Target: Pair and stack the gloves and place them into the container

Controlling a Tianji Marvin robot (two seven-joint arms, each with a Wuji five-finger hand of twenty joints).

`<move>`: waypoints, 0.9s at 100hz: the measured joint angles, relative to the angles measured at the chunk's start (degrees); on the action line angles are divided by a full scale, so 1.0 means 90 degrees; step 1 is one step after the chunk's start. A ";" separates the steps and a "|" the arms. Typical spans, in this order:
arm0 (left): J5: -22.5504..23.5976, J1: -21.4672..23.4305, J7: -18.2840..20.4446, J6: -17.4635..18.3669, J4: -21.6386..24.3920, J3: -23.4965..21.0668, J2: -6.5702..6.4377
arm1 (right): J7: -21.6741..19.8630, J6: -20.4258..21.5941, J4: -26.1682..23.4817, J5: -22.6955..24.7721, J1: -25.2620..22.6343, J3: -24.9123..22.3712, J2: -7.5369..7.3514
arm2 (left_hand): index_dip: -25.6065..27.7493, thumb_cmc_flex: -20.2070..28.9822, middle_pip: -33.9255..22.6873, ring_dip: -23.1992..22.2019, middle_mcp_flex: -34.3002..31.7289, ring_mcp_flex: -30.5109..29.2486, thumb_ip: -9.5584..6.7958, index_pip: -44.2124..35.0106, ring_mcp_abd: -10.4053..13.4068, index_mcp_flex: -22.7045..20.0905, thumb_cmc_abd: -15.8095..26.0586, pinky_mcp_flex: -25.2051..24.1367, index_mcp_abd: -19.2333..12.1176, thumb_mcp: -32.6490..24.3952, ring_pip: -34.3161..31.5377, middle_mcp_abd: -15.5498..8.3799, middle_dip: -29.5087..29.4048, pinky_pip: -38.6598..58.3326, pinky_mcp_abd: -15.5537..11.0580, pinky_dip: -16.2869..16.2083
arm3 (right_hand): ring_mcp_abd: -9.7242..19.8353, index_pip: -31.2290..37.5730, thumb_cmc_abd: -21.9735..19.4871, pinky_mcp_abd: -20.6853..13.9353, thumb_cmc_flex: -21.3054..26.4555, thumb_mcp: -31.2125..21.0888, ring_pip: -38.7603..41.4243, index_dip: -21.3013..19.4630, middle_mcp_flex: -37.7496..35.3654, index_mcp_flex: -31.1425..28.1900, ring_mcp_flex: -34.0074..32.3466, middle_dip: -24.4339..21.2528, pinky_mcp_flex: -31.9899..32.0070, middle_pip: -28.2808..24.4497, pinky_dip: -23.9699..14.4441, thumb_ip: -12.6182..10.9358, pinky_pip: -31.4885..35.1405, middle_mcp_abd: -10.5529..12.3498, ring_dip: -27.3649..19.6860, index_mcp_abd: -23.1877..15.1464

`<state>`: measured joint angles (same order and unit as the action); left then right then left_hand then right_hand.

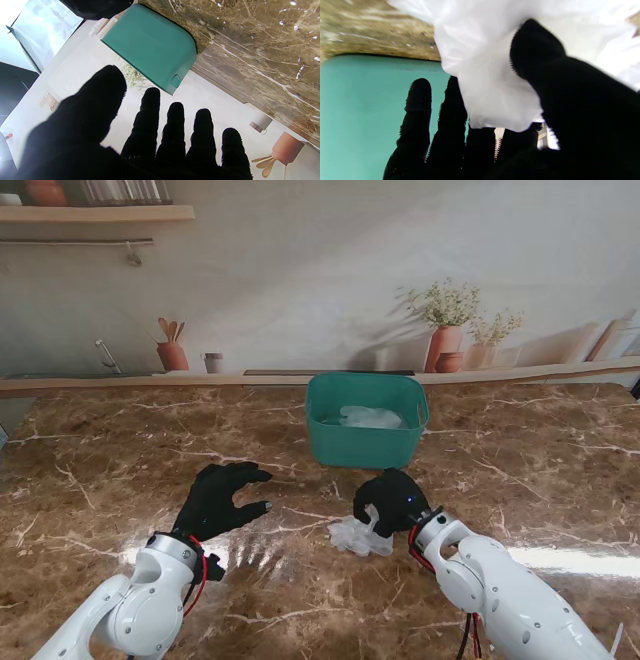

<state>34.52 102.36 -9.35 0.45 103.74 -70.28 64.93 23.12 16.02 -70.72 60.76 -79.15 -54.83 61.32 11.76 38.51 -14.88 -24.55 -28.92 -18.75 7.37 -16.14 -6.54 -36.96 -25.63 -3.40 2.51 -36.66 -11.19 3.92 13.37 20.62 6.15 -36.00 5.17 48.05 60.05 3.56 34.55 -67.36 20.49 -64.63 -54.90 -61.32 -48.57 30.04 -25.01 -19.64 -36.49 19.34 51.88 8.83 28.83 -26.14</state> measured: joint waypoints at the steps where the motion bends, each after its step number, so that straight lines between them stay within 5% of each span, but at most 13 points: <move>1: 0.0000 -0.0002 -0.0001 0.0001 -0.0001 0.0002 0.0000 | -0.0015 0.0012 -0.0012 0.0022 -0.0023 -0.0029 -0.0008 | 0.0000 0.0000 0.0000 0.0000 0.0000 0.0000 0.0000 0.0000 0.0000 0.0000 0.0000 0.0000 0.0000 0.0000 0.0000 0.0000 0.0000 -0.0001 0.0000 0.0000 | 0.0000 -0.0008 0.0000 0.0000 -0.0004 -0.0006 0.0013 0.0000 0.0031 0.0000 0.0037 -0.0061 0.0027 0.0046 0.0002 0.0000 -0.0009 -0.0005 -0.0008 -0.0002; 9: 0.0000 -0.0011 -0.0004 0.0009 -0.0008 0.0011 0.0000 | -0.0267 0.0154 -0.0156 0.0077 -0.0231 -0.0324 -0.0044 | 0.0000 0.0000 0.0000 0.0002 0.0000 0.0000 0.0000 0.0000 0.0000 0.0000 0.0000 0.0000 0.0000 0.0000 0.0000 -0.0001 0.0000 -0.0059 0.0000 0.0000 | -0.0023 -0.0163 0.0002 0.0000 -0.0118 -0.0056 -0.0295 0.0134 0.0224 0.0167 0.0258 -0.0226 0.0205 0.0160 0.0074 0.0000 -0.0244 -0.0091 -0.0151 -0.0012; 16: -0.0001 -0.0015 -0.0004 0.0017 -0.0011 0.0013 0.0001 | -0.0654 0.0332 -0.0355 0.0029 -0.0440 -0.0601 -0.0073 | 0.0000 0.0000 0.0001 0.0002 0.0000 0.0000 0.0000 0.0000 0.0000 0.0000 0.0000 0.0000 0.0000 0.0000 0.0000 -0.0002 0.0000 -0.0061 0.0000 0.0000 | -0.0207 -0.0174 -0.0215 0.0022 -0.0719 0.0075 -0.0566 0.1214 0.0660 0.0686 0.0743 -0.0464 0.0541 0.0400 0.0076 0.0000 -0.0646 -0.0263 -0.0339 0.0143; 24: -0.0001 -0.0018 -0.0004 0.0024 -0.0014 0.0014 0.0001 | -0.1198 0.0550 -0.0623 -0.0187 -0.0675 -0.0879 -0.0104 | 0.0000 0.0000 0.0001 0.0002 0.0000 0.0000 0.0000 0.0000 0.0000 0.0000 0.0000 0.0000 0.0000 0.0000 0.0000 -0.0002 0.0000 -0.0062 0.0000 0.0000 | -0.0415 -0.0171 -0.0481 0.0101 -0.1341 0.0354 -0.0935 0.1730 0.1025 0.0855 0.1064 -0.0691 0.0728 0.0674 0.0148 0.0000 -0.0963 -0.0394 -0.0641 0.0406; 31: -0.0004 -0.0019 -0.0004 0.0026 -0.0015 0.0015 0.0001 | -0.1313 0.0612 -0.0683 -0.0371 -0.0755 -0.0887 -0.0143 | 0.0000 0.0000 0.0002 0.0002 0.0000 0.0000 0.0000 0.0000 0.0000 0.0000 0.0000 0.0000 0.0000 0.0000 0.0000 -0.0003 0.0000 -0.0062 0.0000 0.0000 | -0.0589 -0.0416 -0.0617 0.0166 -0.1842 0.0414 -0.1126 0.1763 0.1382 0.0903 0.1334 -0.0945 0.0777 0.0951 0.0251 -0.0037 -0.1201 -0.0497 -0.0888 0.0670; 36: -0.0006 -0.0020 -0.0004 0.0026 -0.0015 0.0019 0.0001 | -0.1314 0.0610 -0.0683 -0.0360 -0.0768 -0.0856 -0.0166 | 0.0000 0.0000 0.0002 0.0002 0.0000 0.0000 0.0000 0.0000 0.0000 0.0000 0.0000 0.0000 0.0000 0.0000 0.0000 -0.0003 0.0000 -0.0062 0.0000 0.0000 | -0.0720 -0.0595 -0.0534 0.0312 -0.2110 0.0293 -0.1286 0.1590 0.1692 0.0930 0.1464 -0.1172 0.0762 0.1089 0.0389 -0.0506 -0.1248 -0.0626 -0.1051 0.0840; 54: -0.0016 -0.0023 0.0000 0.0061 -0.0018 0.0026 0.0001 | -0.1026 0.0479 -0.0433 0.0045 -0.0524 -0.0320 -0.0271 | 0.0000 0.0000 0.0003 0.0002 0.0000 0.0000 0.0000 0.0000 0.0000 0.0000 0.0000 0.0000 0.0000 0.0000 0.0001 -0.0005 0.0000 -0.0065 0.0001 0.0000 | -0.0867 -0.0509 0.0472 0.0401 -0.2120 -0.0214 -0.1098 0.0719 0.2222 0.1538 0.1282 -0.1473 0.0139 0.1034 0.0567 -0.0488 -0.0853 -0.0771 -0.1166 0.0752; 63: -0.0015 -0.0025 0.0020 0.0076 -0.0019 0.0020 0.0000 | -0.0545 0.0353 -0.0223 0.0212 -0.0264 0.0051 -0.0311 | 0.0000 0.0000 0.0003 0.0002 0.0000 0.0000 0.0000 0.0000 0.0000 0.0000 0.0000 0.0000 0.0000 0.0000 0.0001 -0.0006 0.0000 -0.0068 0.0001 0.0000 | -0.0862 -0.0377 0.0519 0.0210 -0.2071 -0.0094 -0.0707 0.0479 0.1969 0.1652 0.0631 -0.0821 -0.0735 0.0282 0.0721 -0.0403 -0.0084 -0.0597 -0.0861 0.0778; 64: -0.0015 -0.0025 0.0022 0.0077 -0.0019 0.0018 0.0000 | -0.0503 0.0344 -0.0202 0.0217 -0.0239 0.0082 -0.0311 | 0.0000 0.0000 0.0003 0.0002 0.0000 0.0000 0.0000 0.0000 0.0000 0.0000 0.0000 0.0000 0.0000 0.0000 0.0001 -0.0006 0.0000 -0.0068 0.0001 0.0000 | -0.0805 -0.0292 0.0516 0.0145 -0.1957 -0.0041 -0.0573 0.0452 0.1774 0.1639 0.0436 -0.0641 -0.0949 0.0016 0.0721 -0.0157 0.0138 -0.0531 -0.0709 0.0734; 74: -0.0010 -0.0025 0.0036 0.0076 -0.0018 0.0011 0.0000 | 0.0170 0.0229 0.0078 0.0327 0.0075 0.0529 -0.0323 | 0.0000 0.0000 0.0004 0.0003 0.0000 0.0000 0.0000 -0.0001 0.0000 0.0000 0.0000 0.0000 0.0000 0.0000 0.0001 -0.0007 0.0000 -0.0069 0.0001 0.0000 | -0.0123 0.0178 0.0368 -0.0089 -0.1351 0.0050 0.1044 0.0533 0.0359 0.1082 -0.1076 0.0565 -0.1930 -0.1017 0.0722 0.0465 0.1179 -0.0133 0.0599 0.0507; 81: -0.0011 -0.0023 0.0039 0.0072 -0.0014 0.0010 -0.0001 | 0.0588 0.0226 0.0294 0.0332 0.0224 0.0725 -0.0290 | 0.0000 0.0000 0.0005 0.0003 0.0000 0.0000 0.0000 -0.0001 0.0001 0.0000 0.0000 0.0000 0.0000 0.0000 0.0001 -0.0007 0.0000 -0.0070 0.0001 0.0000 | -0.0128 0.0460 -0.0076 -0.0134 -0.0352 0.0054 0.1908 0.0853 -0.0618 0.0461 -0.1758 0.1378 -0.2480 -0.1070 0.0724 0.0465 0.1798 -0.0036 0.0895 0.0496; 90: -0.0015 -0.0020 0.0039 0.0068 -0.0011 0.0012 -0.0001 | 0.0590 0.0278 0.0355 0.0224 0.0203 0.0632 -0.0203 | 0.0000 0.0000 0.0006 0.0003 -0.0001 0.0000 0.0000 -0.0001 0.0001 0.0000 0.0000 0.0000 0.0000 0.0000 0.0001 -0.0008 0.0000 -0.0126 0.0001 0.0000 | -0.0132 0.0524 -0.0143 -0.0155 0.0460 0.0101 0.2345 0.1100 -0.1132 0.0171 -0.2055 0.1533 -0.2886 -0.1070 0.0724 0.0354 0.2137 -0.0066 0.0897 0.0516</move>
<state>34.38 102.17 -9.00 1.06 103.64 -70.17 64.93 28.43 18.52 -67.53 62.78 -77.32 -49.14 59.50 11.76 38.51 -14.83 -24.52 -28.93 -18.75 7.37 -16.14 -6.54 -36.96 -25.63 -3.40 2.51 -36.66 -11.18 3.85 13.37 19.48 6.15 -36.00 3.98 52.77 58.76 2.16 38.69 -66.45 41.59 -54.73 -65.08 -59.78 -67.06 43.83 -50.98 -29.27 -29.98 22.53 71.11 8.24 36.90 -21.50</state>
